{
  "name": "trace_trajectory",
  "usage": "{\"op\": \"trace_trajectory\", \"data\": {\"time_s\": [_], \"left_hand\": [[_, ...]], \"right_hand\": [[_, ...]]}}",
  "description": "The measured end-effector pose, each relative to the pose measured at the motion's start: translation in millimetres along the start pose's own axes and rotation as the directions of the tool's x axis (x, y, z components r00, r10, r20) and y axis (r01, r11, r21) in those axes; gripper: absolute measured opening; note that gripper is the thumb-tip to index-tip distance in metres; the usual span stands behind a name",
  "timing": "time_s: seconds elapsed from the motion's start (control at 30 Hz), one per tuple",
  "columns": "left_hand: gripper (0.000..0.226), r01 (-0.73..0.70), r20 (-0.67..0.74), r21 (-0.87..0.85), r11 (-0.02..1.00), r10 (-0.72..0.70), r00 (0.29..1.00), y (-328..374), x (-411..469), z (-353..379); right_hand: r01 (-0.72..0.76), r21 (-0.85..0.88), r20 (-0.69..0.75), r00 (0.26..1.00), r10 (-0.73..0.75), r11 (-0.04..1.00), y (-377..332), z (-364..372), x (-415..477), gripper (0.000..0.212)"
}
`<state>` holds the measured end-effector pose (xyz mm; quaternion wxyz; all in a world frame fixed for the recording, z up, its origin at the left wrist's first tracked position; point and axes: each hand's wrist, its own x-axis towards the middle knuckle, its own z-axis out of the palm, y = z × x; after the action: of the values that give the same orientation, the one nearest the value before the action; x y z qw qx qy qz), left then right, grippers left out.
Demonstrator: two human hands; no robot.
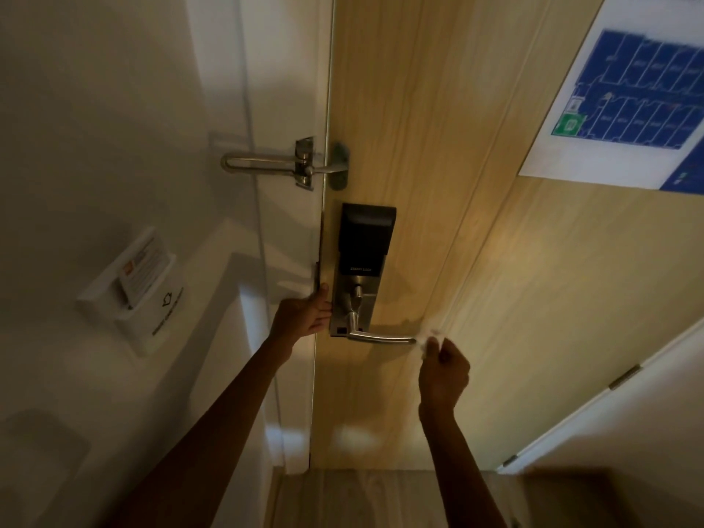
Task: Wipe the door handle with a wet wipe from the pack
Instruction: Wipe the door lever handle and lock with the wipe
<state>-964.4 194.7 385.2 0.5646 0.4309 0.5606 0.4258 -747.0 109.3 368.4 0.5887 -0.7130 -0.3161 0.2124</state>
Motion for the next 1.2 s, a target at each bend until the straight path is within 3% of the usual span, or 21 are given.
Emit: {"op": "trace_trajectory", "data": {"time_s": [0.03,0.1,0.2,0.33,0.47,0.57,0.63,0.83,0.93,1.1,1.13,1.2], "left_hand": [[0.055,0.000,-0.004,0.001,1.000,0.000,1.000,-0.4,-0.3,-0.1],[0.057,-0.006,-0.007,0.006,1.000,0.006,1.000,-1.0,-1.5,0.1],[0.053,-0.014,0.001,0.021,1.000,0.014,1.000,0.0,-2.9,1.4],[0.048,-0.005,-0.001,0.011,1.000,0.005,1.000,2.2,-1.9,-0.2],[0.056,0.004,-0.004,-0.010,1.000,-0.004,1.000,1.2,-2.4,-2.0],[0.057,0.006,0.000,-0.017,1.000,-0.006,1.000,0.7,-1.8,-1.1],[0.059,-0.005,-0.004,-0.015,1.000,0.005,1.000,0.9,-2.6,0.3],[0.060,-0.029,-0.002,-0.002,1.000,0.029,1.000,0.9,-2.2,-0.2],[0.057,-0.012,-0.006,-0.013,1.000,0.012,1.000,3.1,-2.2,0.0],[0.056,-0.015,-0.023,0.006,1.000,0.015,1.000,3.2,-5.8,0.9],[0.056,-0.019,-0.024,0.007,1.000,0.019,1.000,2.7,-6.7,0.4],[0.056,-0.025,-0.021,-0.003,1.000,0.025,0.999,1.6,-9.4,0.4]], "right_hand": [[0.179,-0.095,-0.001,0.984,-0.180,0.979,-5.9,0.1,2.1,0.020],[0.432,-0.240,0.169,0.900,-0.401,0.869,-11.0,7.4,5.8,0.019],[0.651,-0.457,0.435,0.758,-0.486,0.606,6.4,23.9,5.3,0.022],[0.788,-0.452,0.570,0.616,-0.544,0.418,7.5,43.3,-12.4,0.017],[0.829,-0.363,0.639,0.554,-0.533,0.426,-2.9,54.0,-21.4,0.015],[0.905,-0.334,0.707,0.424,-0.566,0.262,4.5,36.0,-1.4,0.019],[0.899,-0.377,0.712,0.436,-0.550,0.225,5.7,17.8,22.2,0.019],[0.816,-0.450,0.691,0.575,-0.437,0.362,-6.6,29.5,13.9,0.035],[0.825,-0.404,0.726,0.552,-0.410,0.394,-11.0,52.6,-8.0,0.035],[0.907,-0.316,0.807,0.411,-0.424,0.279,-6.8,34.4,18.7,0.032],[0.903,-0.324,0.799,0.421,-0.430,0.283,-4.8,25.7,29.0,0.033],[0.854,-0.355,0.724,0.509,-0.465,0.381,4.0,7.7,45.8,0.036]]}}
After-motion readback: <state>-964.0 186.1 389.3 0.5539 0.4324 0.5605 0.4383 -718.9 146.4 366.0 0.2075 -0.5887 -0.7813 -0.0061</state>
